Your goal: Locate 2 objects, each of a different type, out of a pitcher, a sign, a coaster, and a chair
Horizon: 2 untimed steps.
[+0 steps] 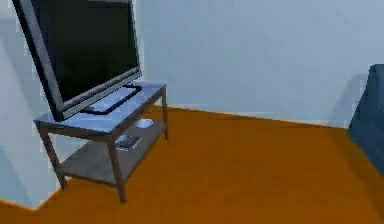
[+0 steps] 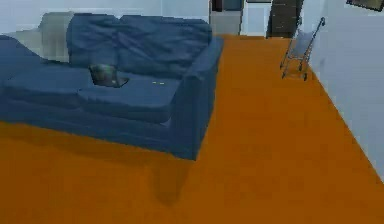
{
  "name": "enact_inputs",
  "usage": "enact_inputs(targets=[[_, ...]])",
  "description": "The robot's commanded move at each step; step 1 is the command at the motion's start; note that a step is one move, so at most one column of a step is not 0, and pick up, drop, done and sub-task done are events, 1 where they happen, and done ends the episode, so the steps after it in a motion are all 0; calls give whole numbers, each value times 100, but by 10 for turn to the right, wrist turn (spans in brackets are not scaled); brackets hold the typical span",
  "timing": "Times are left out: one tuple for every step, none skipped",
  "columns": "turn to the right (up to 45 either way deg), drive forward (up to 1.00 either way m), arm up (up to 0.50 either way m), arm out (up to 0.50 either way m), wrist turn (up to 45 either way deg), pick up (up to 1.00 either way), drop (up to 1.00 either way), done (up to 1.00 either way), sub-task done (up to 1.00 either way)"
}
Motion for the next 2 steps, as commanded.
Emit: enact_inputs(targets=[[450, 0, 0, 0, 0, 0, 0, 0, 0], [450, 0, 0, 0, 0, 0, 0, 0, 0]])
